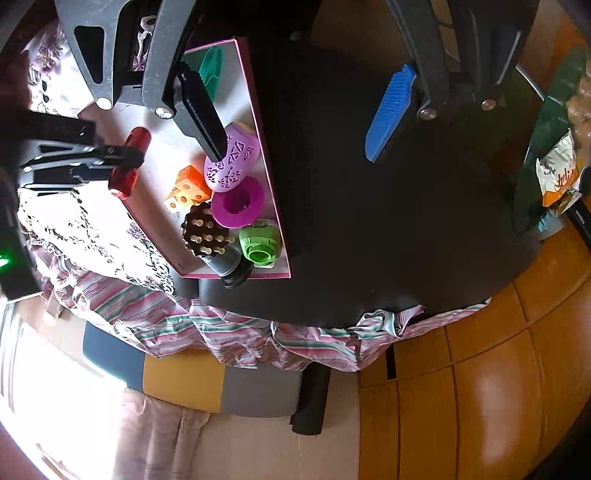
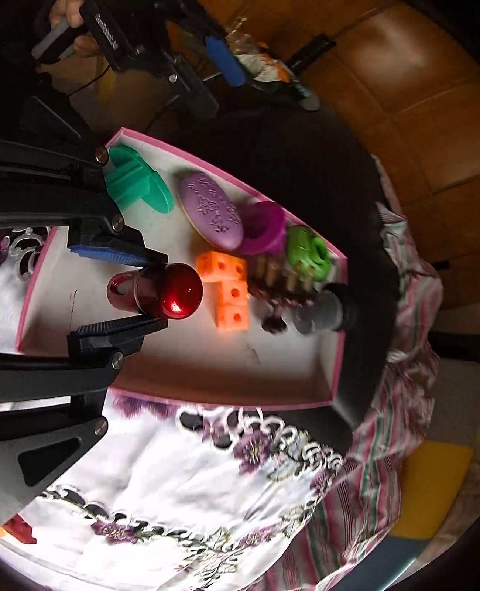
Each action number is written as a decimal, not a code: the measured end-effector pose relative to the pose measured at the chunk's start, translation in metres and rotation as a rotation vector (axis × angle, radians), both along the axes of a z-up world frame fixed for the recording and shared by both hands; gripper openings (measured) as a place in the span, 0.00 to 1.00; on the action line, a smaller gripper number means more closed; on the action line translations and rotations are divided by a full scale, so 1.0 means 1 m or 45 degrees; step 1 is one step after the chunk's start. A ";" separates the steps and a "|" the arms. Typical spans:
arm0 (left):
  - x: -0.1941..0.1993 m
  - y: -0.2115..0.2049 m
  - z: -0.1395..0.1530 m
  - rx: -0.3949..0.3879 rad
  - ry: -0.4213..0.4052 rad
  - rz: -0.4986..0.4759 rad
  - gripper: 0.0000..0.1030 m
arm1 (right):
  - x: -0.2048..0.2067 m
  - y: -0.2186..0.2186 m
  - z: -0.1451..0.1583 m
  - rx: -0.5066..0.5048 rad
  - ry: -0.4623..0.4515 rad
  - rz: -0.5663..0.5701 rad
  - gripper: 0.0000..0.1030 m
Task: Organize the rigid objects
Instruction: 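Carry the red cylinder into the tray and open the right tool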
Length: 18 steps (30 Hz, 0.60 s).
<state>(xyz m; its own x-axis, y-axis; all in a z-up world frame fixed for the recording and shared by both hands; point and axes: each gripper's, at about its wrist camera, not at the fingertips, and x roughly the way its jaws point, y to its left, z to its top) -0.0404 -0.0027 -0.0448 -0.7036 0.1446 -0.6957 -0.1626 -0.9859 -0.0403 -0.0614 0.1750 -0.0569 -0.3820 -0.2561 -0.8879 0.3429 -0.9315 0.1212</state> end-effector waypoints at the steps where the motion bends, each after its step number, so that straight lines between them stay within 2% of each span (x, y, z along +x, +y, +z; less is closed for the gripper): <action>1: -0.001 0.000 -0.001 0.000 -0.004 0.001 0.76 | -0.001 -0.003 -0.003 0.010 -0.007 0.007 0.25; 10: -0.002 -0.002 -0.006 0.008 -0.027 0.007 0.76 | -0.005 -0.022 -0.014 0.042 -0.072 0.076 0.25; 13: -0.002 -0.003 -0.006 0.000 -0.031 0.004 0.76 | -0.004 -0.031 -0.027 0.043 -0.132 0.116 0.25; 15: -0.003 -0.004 -0.007 0.003 -0.040 0.005 0.76 | 0.001 -0.035 -0.033 0.059 -0.133 0.129 0.26; 18: -0.004 -0.005 -0.010 0.004 -0.056 0.007 0.76 | 0.003 -0.031 -0.033 0.009 -0.144 0.116 0.27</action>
